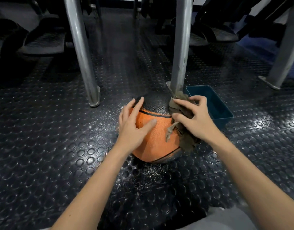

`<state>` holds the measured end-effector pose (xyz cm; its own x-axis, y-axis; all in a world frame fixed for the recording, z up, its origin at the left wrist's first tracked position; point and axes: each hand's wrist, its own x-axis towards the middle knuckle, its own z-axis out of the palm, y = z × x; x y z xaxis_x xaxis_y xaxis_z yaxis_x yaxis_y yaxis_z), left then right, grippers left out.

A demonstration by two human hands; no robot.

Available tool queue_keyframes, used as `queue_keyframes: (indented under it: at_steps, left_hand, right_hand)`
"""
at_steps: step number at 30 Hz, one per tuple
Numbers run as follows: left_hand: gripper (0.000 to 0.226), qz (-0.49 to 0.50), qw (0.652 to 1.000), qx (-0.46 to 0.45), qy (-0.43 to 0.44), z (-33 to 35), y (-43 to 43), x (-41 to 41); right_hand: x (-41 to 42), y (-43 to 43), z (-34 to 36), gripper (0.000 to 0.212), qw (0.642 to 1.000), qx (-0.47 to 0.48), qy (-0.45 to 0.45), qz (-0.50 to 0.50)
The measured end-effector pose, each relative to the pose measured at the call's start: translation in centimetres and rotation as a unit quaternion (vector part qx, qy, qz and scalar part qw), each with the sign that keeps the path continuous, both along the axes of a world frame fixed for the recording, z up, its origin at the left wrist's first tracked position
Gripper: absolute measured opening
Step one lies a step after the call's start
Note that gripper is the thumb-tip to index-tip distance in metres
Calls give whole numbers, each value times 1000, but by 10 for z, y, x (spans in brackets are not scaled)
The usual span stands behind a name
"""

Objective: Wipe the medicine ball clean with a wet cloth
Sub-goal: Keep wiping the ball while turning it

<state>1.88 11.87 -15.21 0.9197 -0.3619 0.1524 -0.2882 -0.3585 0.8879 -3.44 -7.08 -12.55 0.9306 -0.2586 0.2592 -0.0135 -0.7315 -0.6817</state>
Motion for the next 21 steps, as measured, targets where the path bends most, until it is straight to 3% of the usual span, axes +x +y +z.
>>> queue_keyframes:
  at_steps: [3, 7, 9, 13, 16, 21]
  left_hand:
    - [67, -37, 999, 22, 30, 5, 0, 2]
    - [73, -41, 998, 38, 35, 5, 3, 4]
    - [81, -35, 998, 52, 19, 3, 0, 3]
    - [95, -37, 997, 60, 3, 1, -1, 0]
    - [101, -42, 996, 73, 9, 4, -2, -1]
    - [92, -49, 996, 71, 6, 5, -7, -4]
  right_hand:
    - [-5, -5, 5, 38, 992, -87, -67, 65]
    - [-9, -7, 22, 41, 986, -57, -156, 15]
    - [-6, 1, 30, 37, 976, -80, -195, 45]
    - [-6, 15, 12, 29, 968, -152, -117, 160]
    - [-5, 9, 2, 31, 980, -133, -89, 121]
    - [-1, -13, -2, 31, 991, -117, -49, -49]
